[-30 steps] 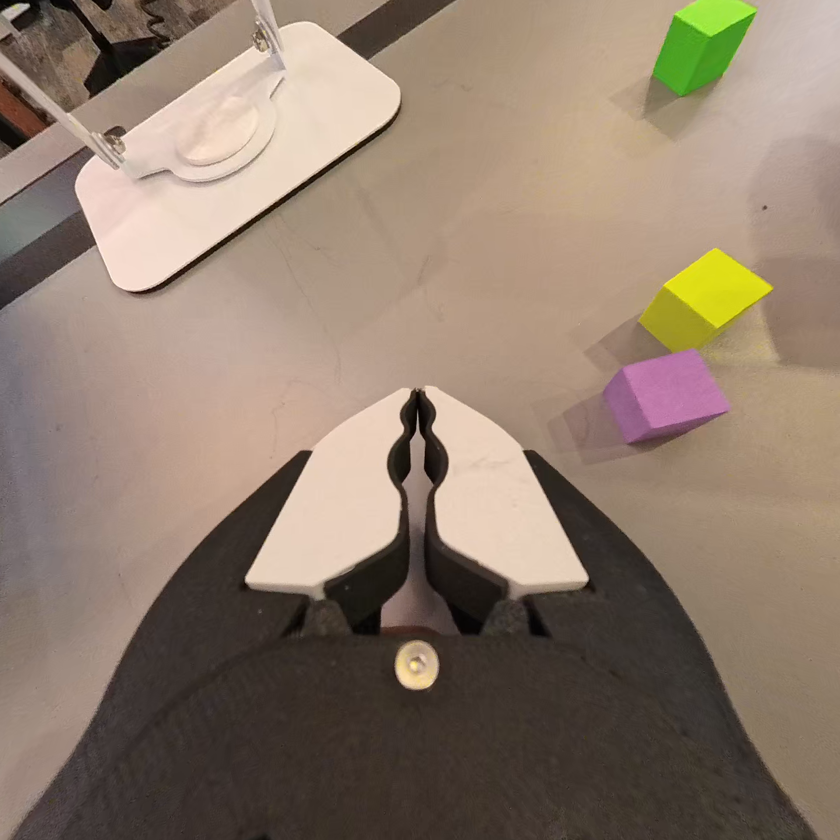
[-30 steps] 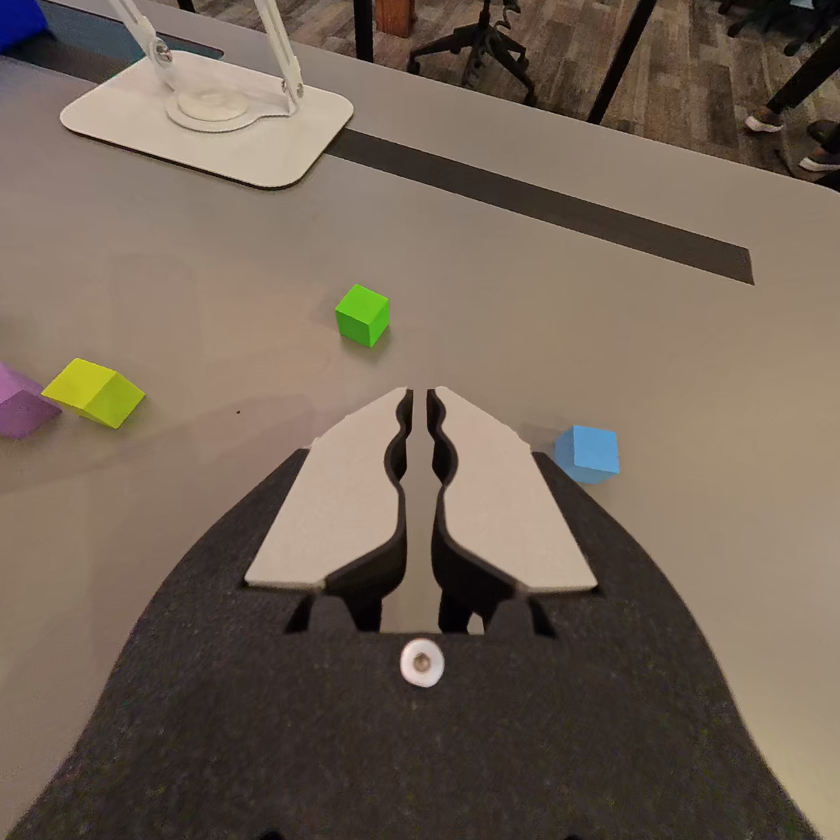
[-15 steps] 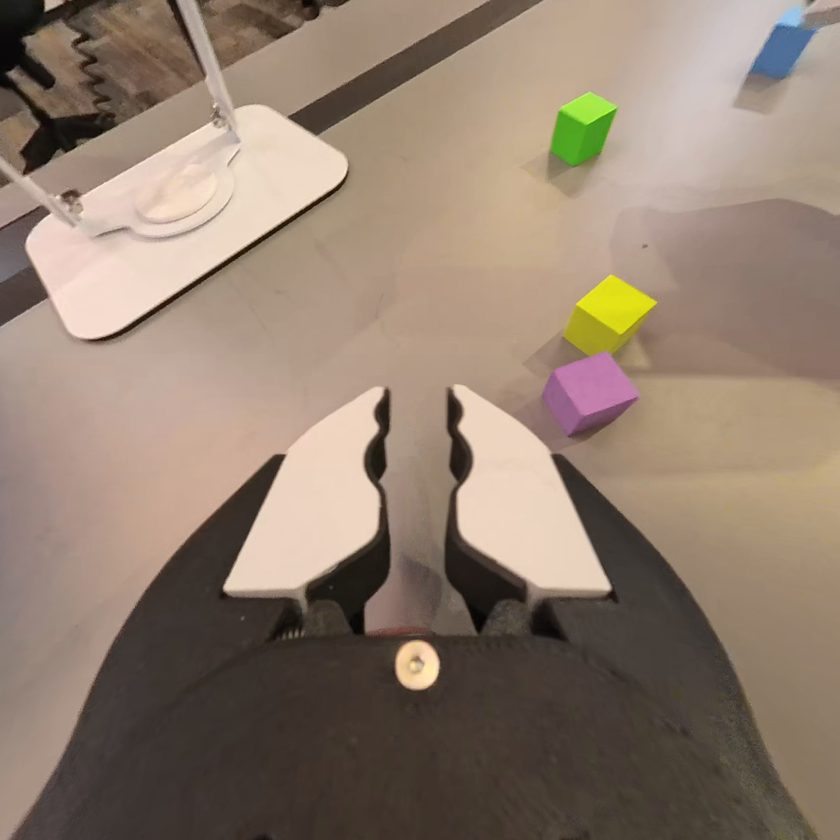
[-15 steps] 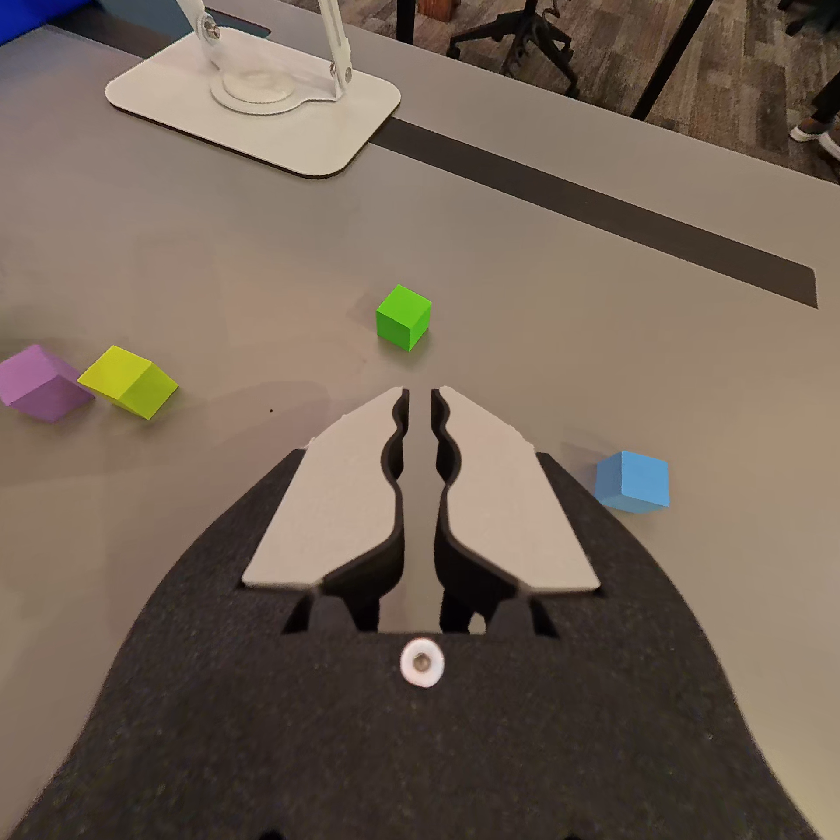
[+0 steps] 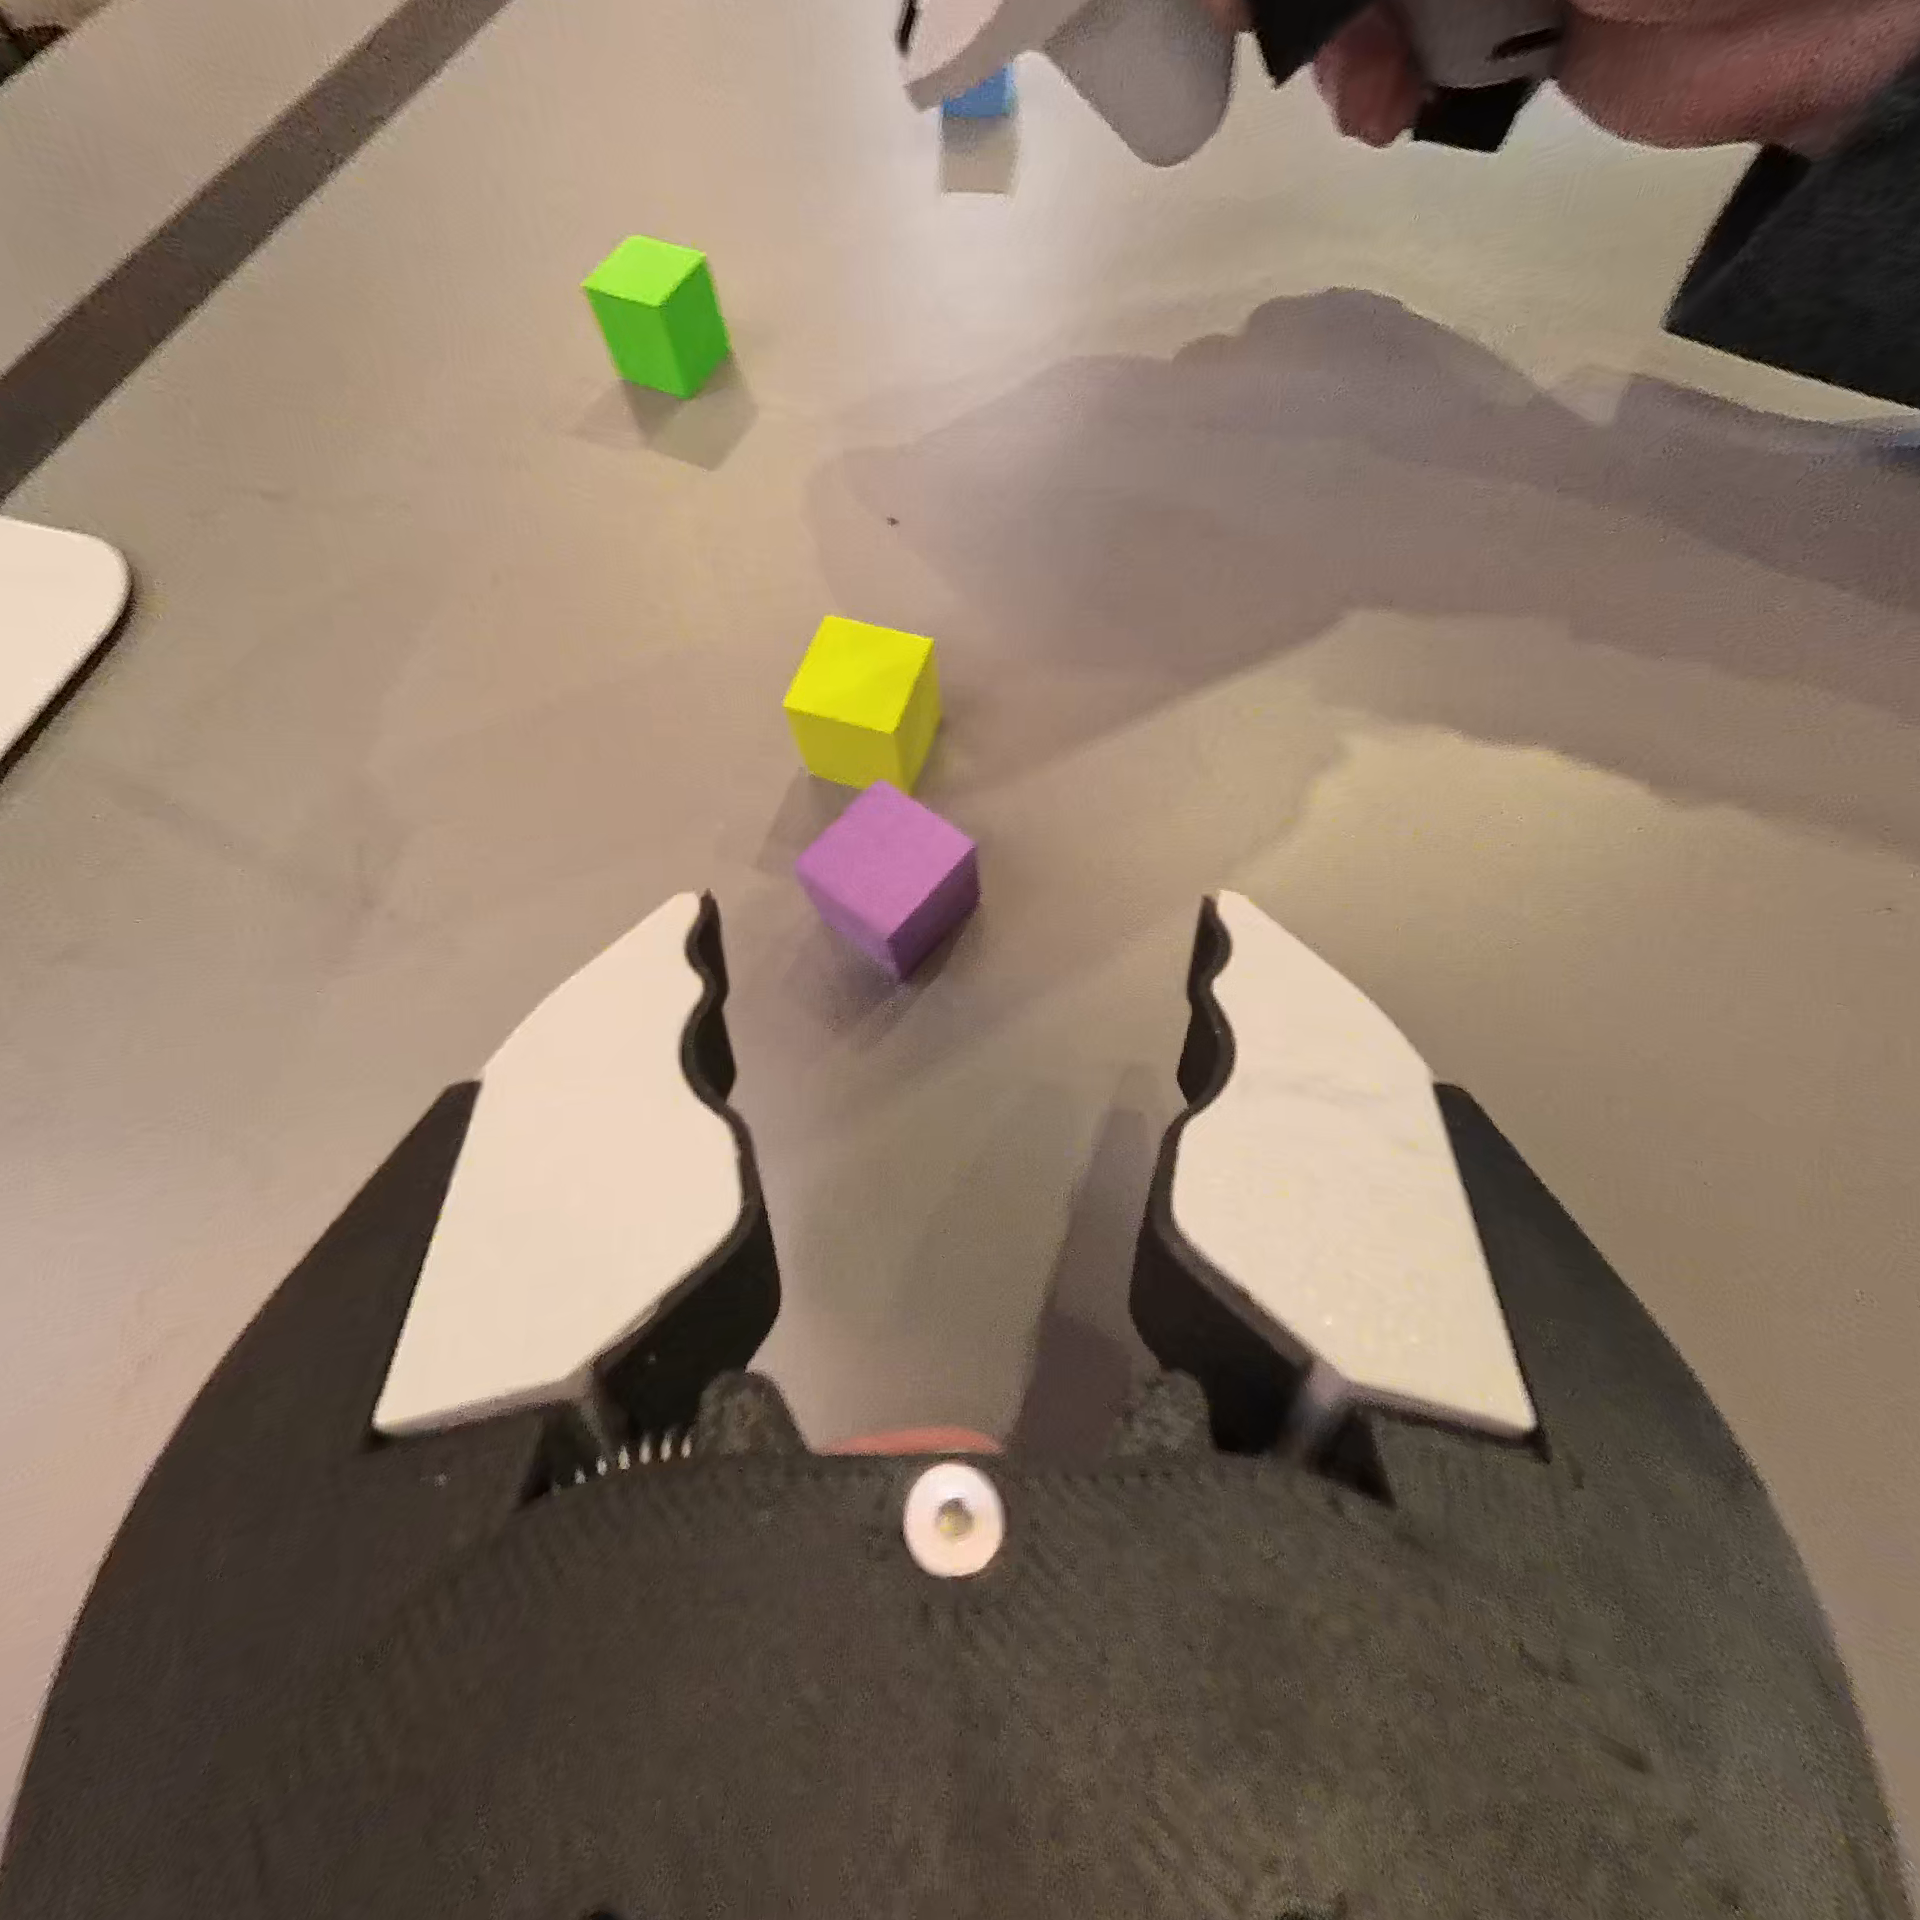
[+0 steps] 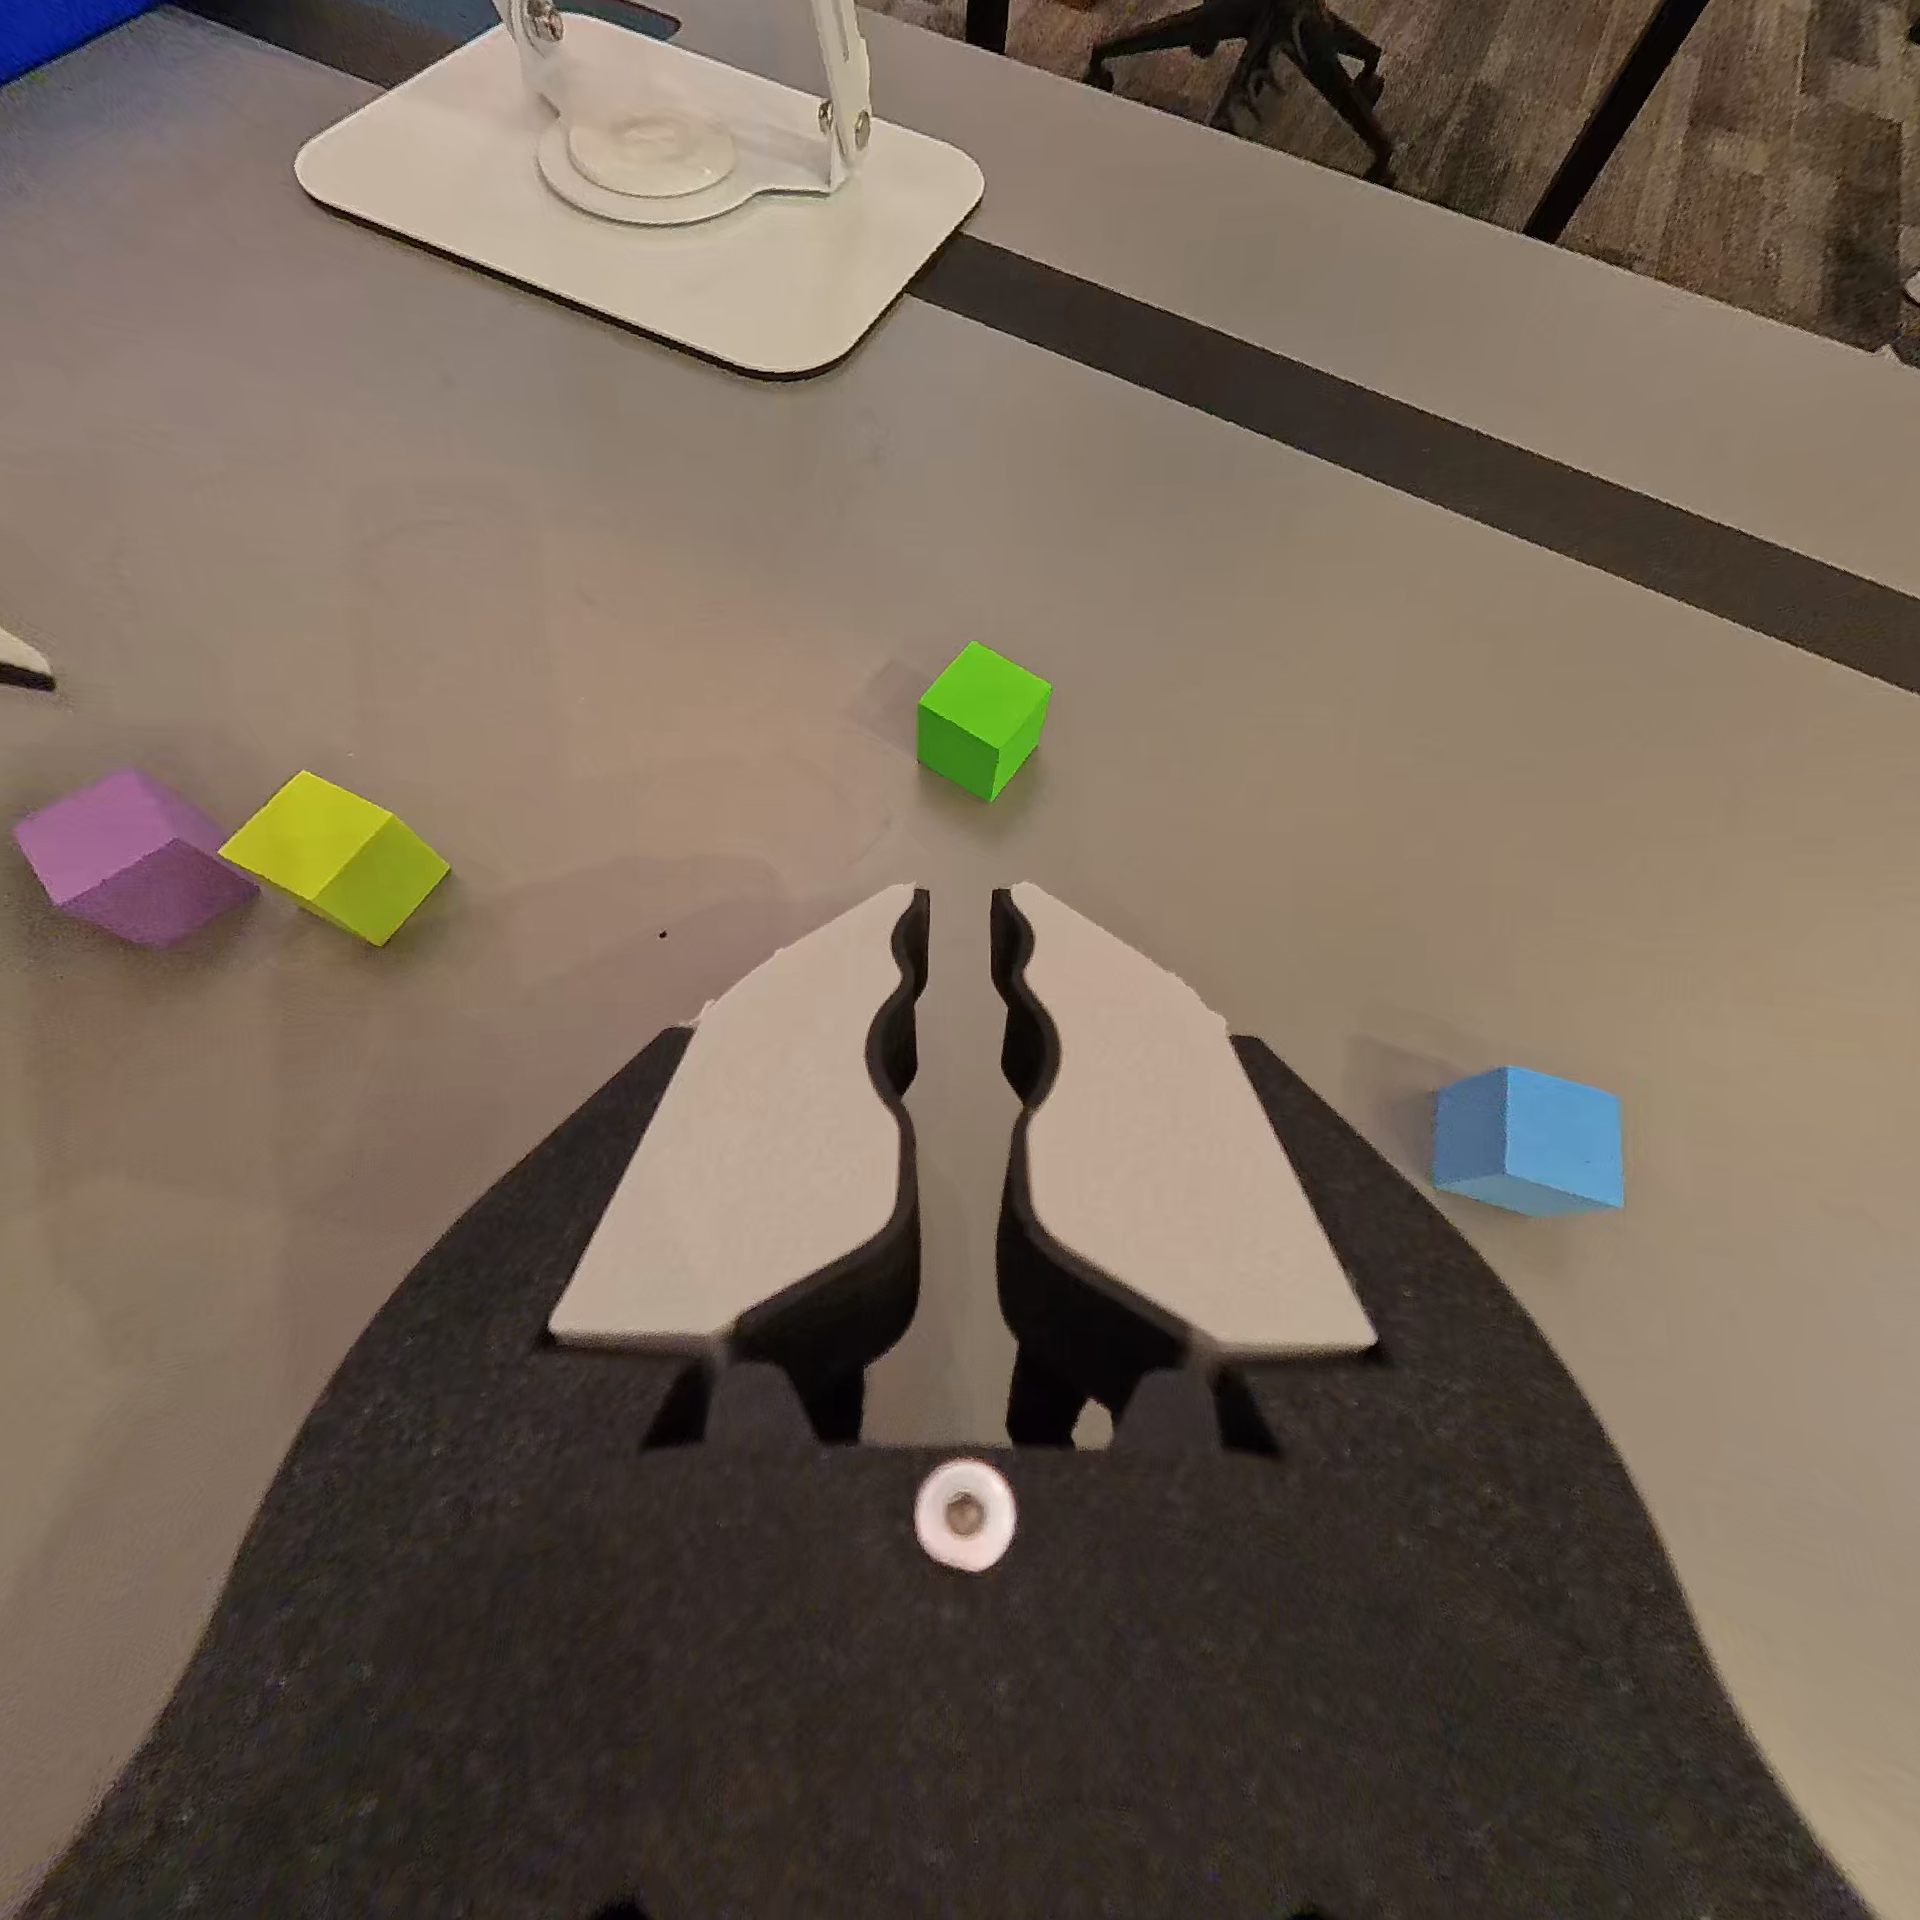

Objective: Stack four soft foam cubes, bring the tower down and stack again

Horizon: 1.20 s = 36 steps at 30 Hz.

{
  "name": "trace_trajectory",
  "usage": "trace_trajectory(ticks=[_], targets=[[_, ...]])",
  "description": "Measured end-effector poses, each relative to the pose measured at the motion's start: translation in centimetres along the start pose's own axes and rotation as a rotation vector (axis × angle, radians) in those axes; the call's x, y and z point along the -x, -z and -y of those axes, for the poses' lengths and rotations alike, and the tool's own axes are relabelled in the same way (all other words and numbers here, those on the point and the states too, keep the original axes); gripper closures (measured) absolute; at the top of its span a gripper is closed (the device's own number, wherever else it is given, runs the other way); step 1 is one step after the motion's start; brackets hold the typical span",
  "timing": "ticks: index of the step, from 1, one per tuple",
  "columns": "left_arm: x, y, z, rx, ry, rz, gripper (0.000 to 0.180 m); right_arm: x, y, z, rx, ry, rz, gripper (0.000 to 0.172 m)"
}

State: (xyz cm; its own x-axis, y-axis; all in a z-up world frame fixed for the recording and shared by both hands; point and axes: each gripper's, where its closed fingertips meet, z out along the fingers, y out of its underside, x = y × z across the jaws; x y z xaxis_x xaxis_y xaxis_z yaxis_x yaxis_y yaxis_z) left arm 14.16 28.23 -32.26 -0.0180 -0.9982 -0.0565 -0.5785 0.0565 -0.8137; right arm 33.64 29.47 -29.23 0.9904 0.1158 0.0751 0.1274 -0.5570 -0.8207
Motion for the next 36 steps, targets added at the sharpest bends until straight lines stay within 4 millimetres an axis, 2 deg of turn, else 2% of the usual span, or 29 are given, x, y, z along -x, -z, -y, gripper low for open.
trace_trajectory(ticks=[1,6,12,28,31,36], targets=[[-0.3,-0.1,0.0,0.007,-0.005,-0.02,0.097,0.0,-0.1,0.0,0.003,0.001,0.002,0.161],[-1.2,-0.8,-0.5,0.063,-0.046,-0.08,0.104,0.2,-0.3,-0.1,0.008,0.006,0.008,0.161],[-1.4,-1.0,-0.4,0.062,-0.045,-0.122,0.106,0.4,-0.5,-0.3,0.016,0.009,0.016,0.161],[0.3,-2.2,0.0,0.083,-0.076,-0.097,0.107,0.5,-0.5,-0.3,0.018,0.009,0.026,0.16],[0.4,-2.6,-0.3,0.114,-0.071,-0.107,0.111,0.5,-0.6,-0.4,0.02,0.007,0.028,0.16],[0.9,-2.8,-0.6,0.141,-0.069,-0.059,0.138,0.5,-0.7,-0.5,0.024,0.006,0.031,0.16]])
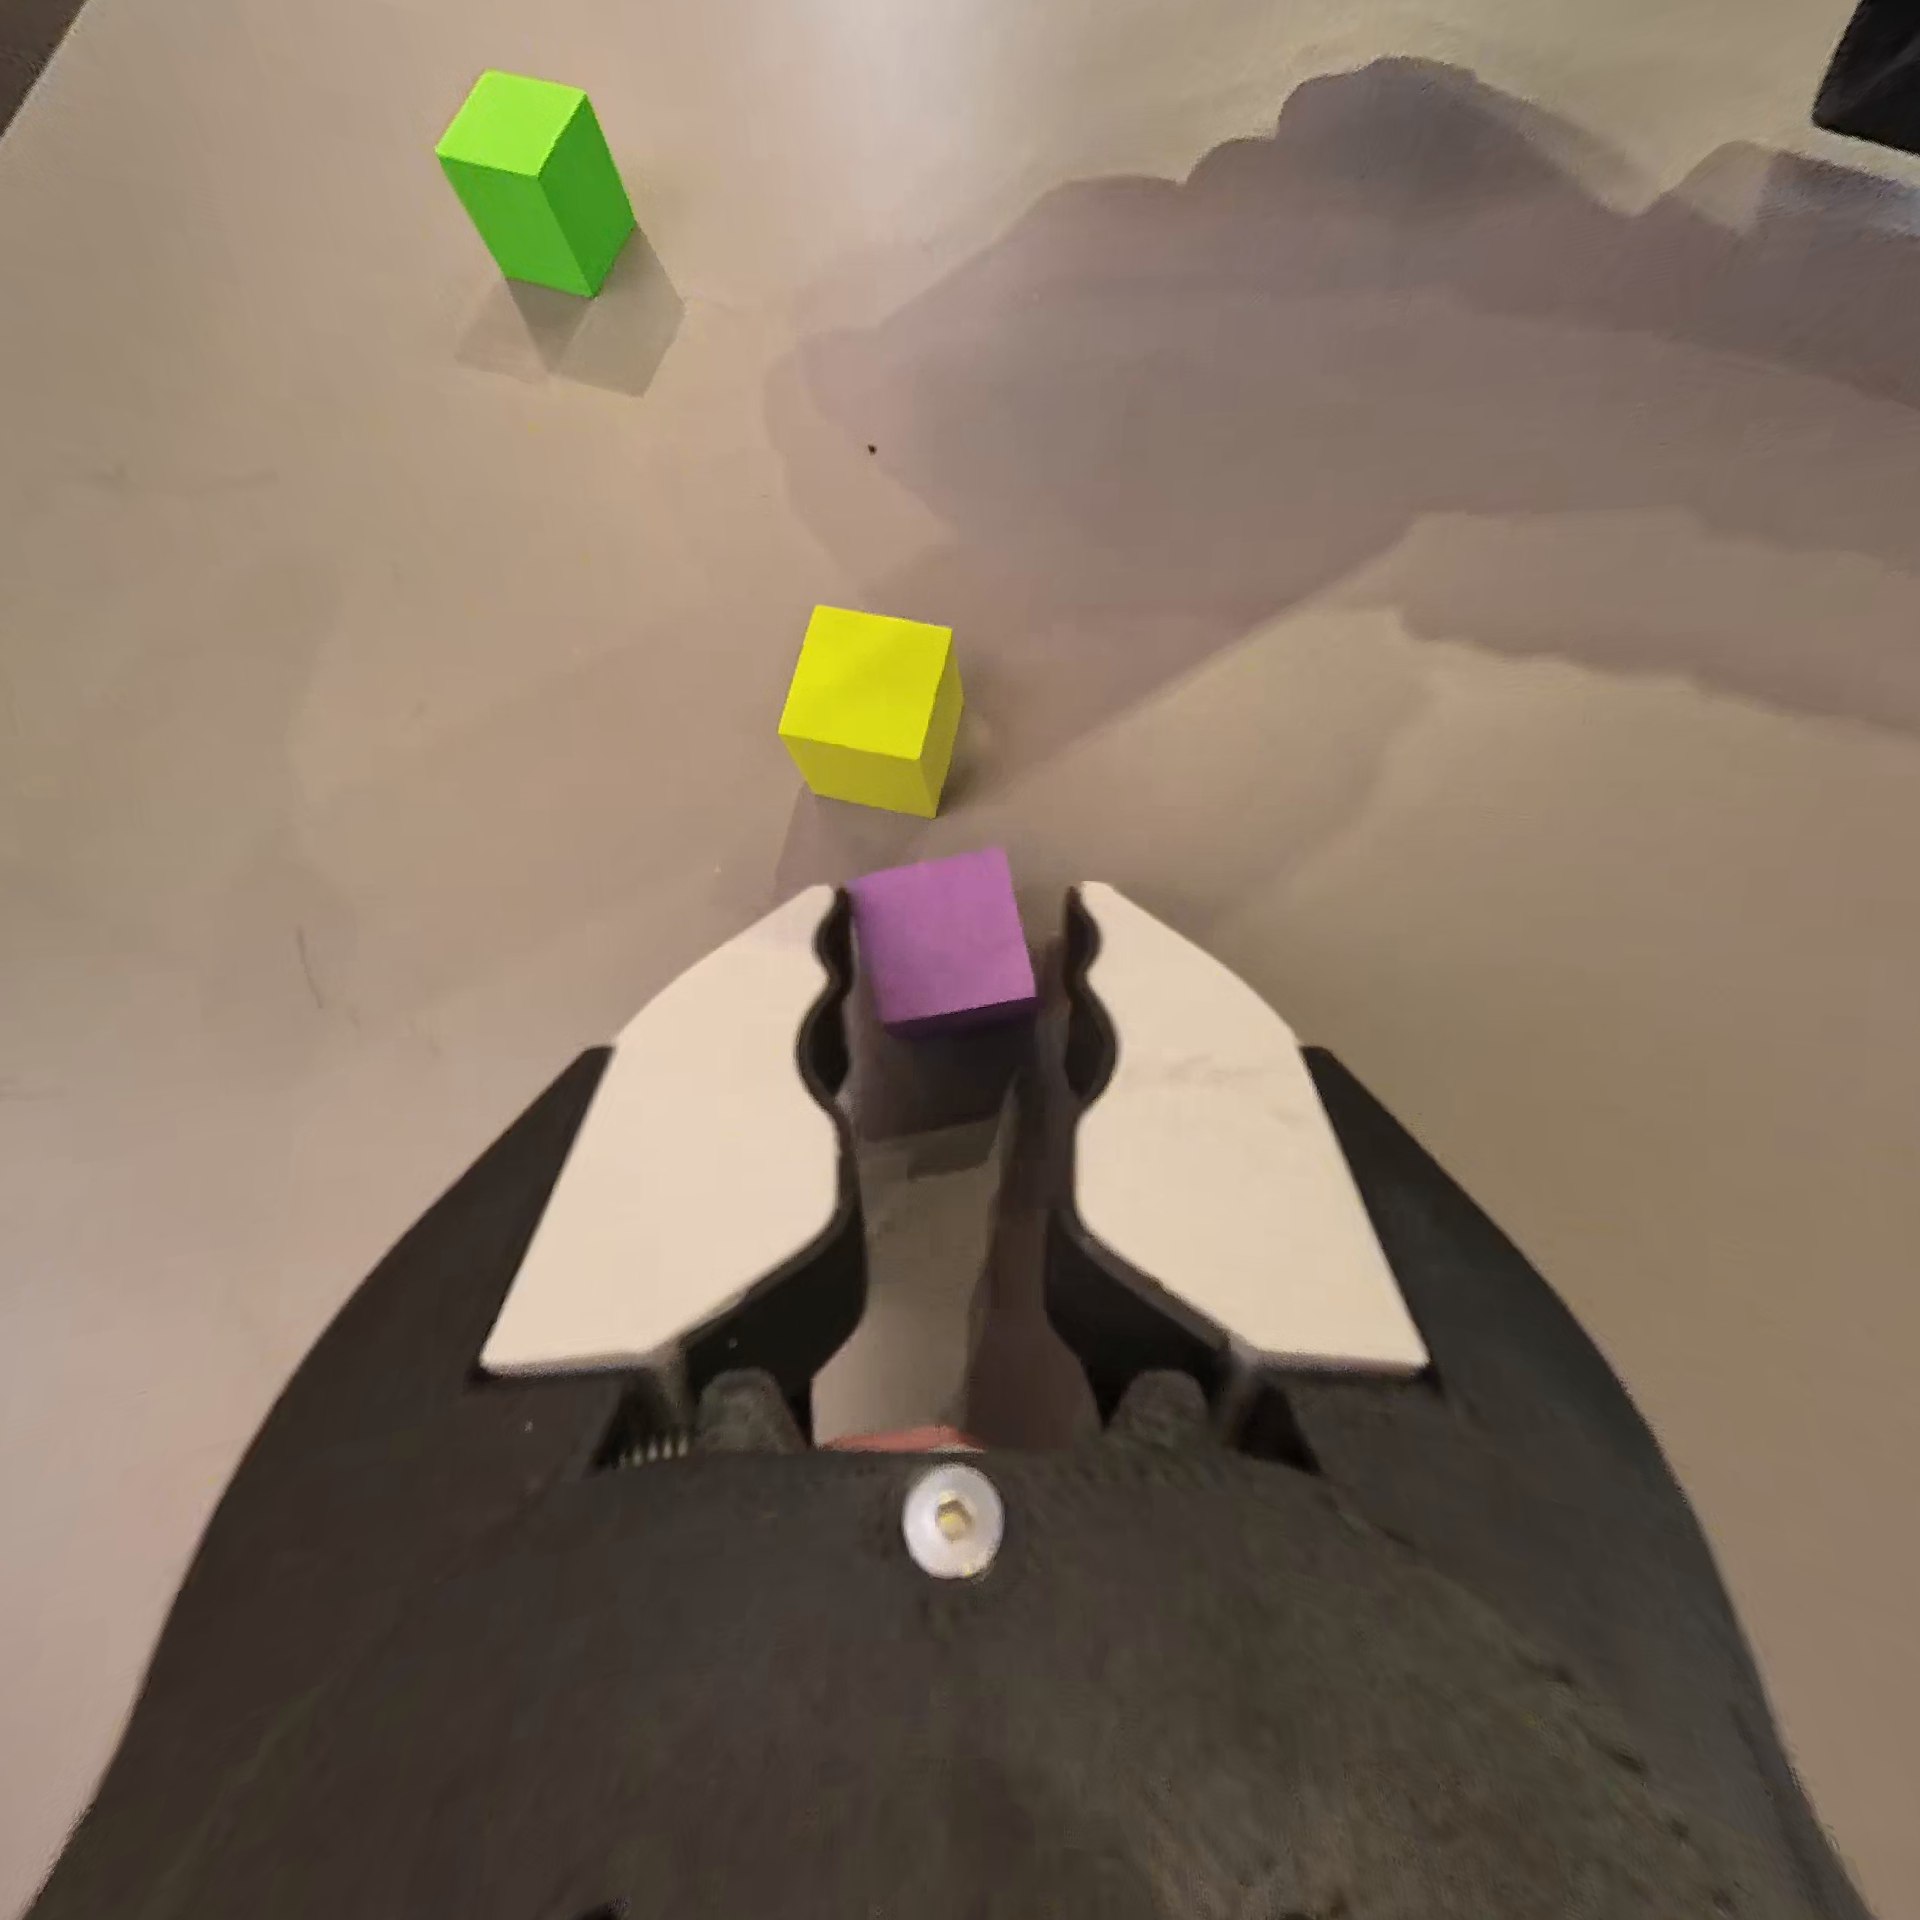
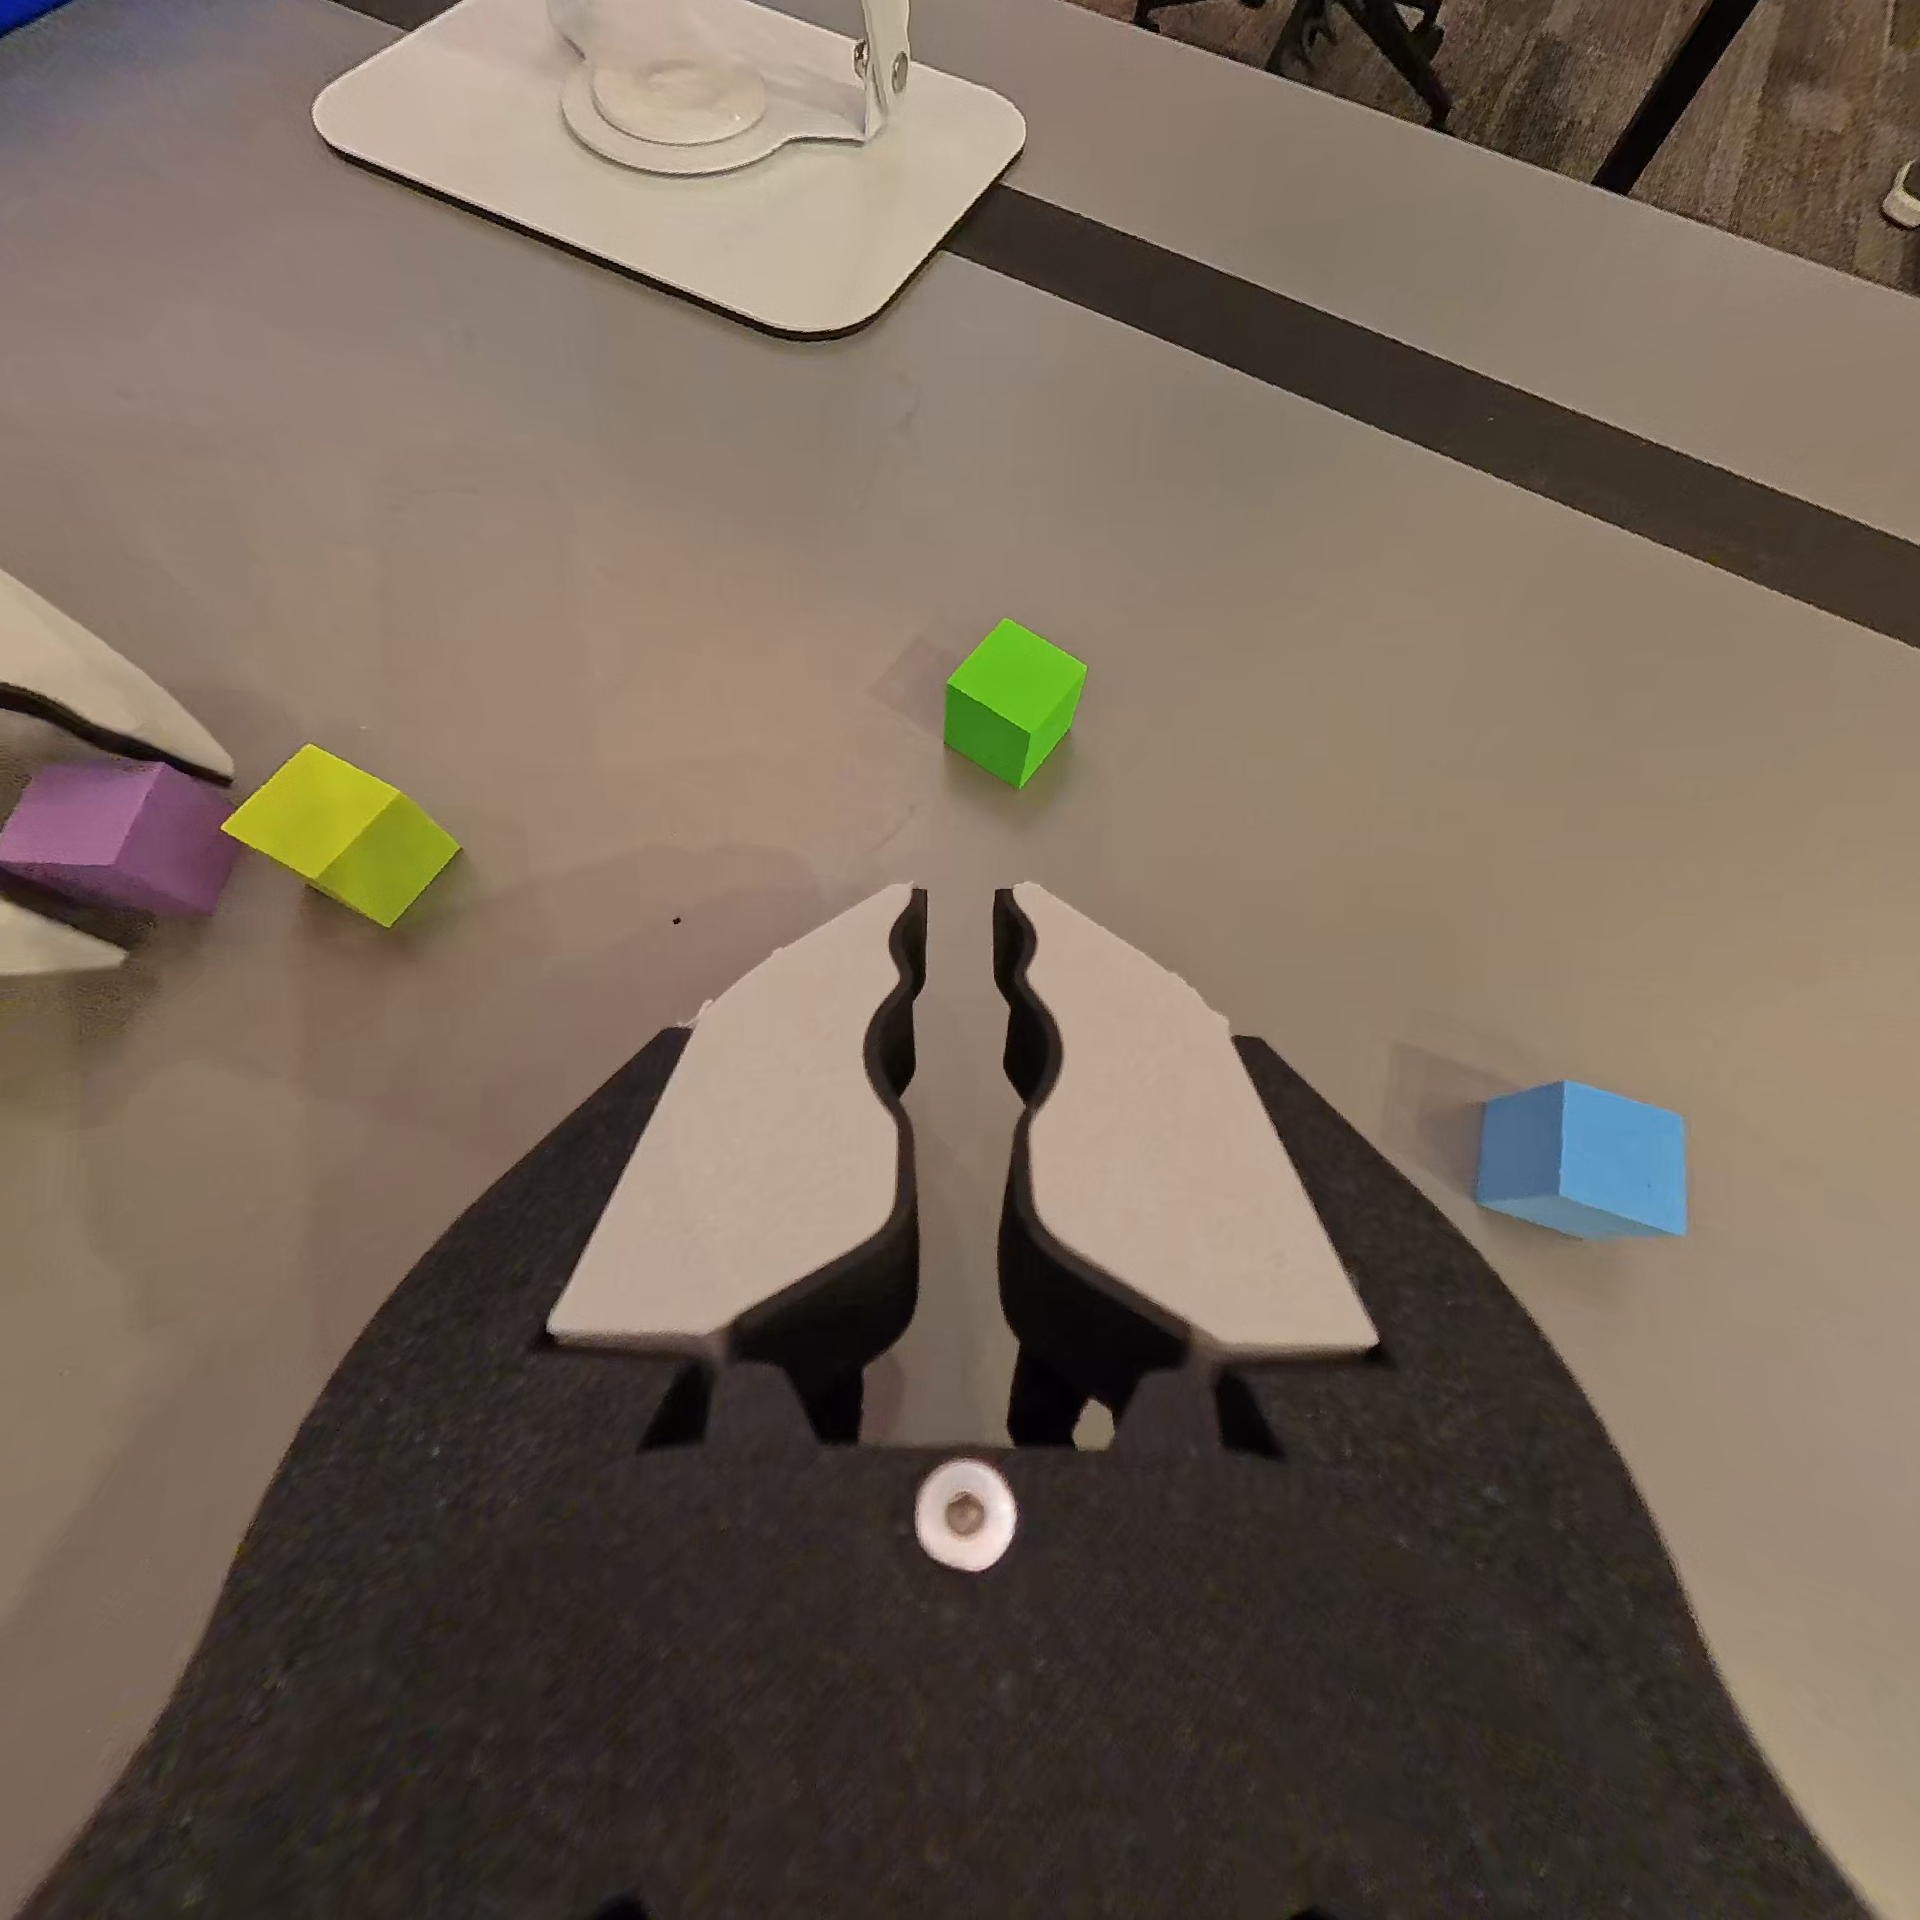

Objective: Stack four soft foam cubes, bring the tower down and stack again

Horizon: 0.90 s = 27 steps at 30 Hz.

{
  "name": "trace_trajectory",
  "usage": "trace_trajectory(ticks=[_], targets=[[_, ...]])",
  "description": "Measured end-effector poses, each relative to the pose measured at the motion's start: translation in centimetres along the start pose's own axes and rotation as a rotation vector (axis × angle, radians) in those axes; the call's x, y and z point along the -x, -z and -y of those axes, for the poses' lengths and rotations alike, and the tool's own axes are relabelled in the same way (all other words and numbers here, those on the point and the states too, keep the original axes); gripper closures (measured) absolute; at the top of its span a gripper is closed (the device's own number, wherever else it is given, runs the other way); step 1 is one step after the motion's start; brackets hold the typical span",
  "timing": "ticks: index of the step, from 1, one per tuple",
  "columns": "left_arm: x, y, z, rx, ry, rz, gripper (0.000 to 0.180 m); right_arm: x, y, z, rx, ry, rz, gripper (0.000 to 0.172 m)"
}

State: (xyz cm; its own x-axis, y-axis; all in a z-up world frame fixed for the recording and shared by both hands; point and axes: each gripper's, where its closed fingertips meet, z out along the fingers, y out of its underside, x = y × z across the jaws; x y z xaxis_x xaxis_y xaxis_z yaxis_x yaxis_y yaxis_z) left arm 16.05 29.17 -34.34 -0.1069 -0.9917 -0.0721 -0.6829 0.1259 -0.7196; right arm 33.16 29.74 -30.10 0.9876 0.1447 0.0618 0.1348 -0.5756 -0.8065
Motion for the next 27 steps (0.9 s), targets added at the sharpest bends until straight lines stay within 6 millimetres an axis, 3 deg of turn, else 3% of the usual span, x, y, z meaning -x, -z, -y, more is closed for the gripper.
trace_trajectory(ticks=[2,7,11,18,24,27], targets=[[0.3,0.1,0.0,-0.002,0.003,0.029,0.15,0.1,0.0,0.0,0.001,0.0,0.002,0.16],[0.1,1.0,-0.6,-0.008,0.004,0.028,0.15,0.2,0.0,0.1,0.001,0.007,0.005,0.16],[0.5,3.2,-2.6,0.003,-0.001,0.02,0.15,0.3,-0.1,0.1,0.001,0.006,0.007,0.16],[2.9,7.3,-5.3,-0.013,0.031,0.045,0.15,1.0,-0.5,0.0,0.017,0.03,0.012,0.16],[3.0,6.6,-6.5,0.004,0.03,0.001,0.148,1.7,-0.9,-0.1,0.041,0.076,0.006,0.159],[3.1,6.5,-6.4,-0.005,0.024,0.005,0.13,2.2,-1.0,0.2,0.03,0.091,0.017,0.157]])
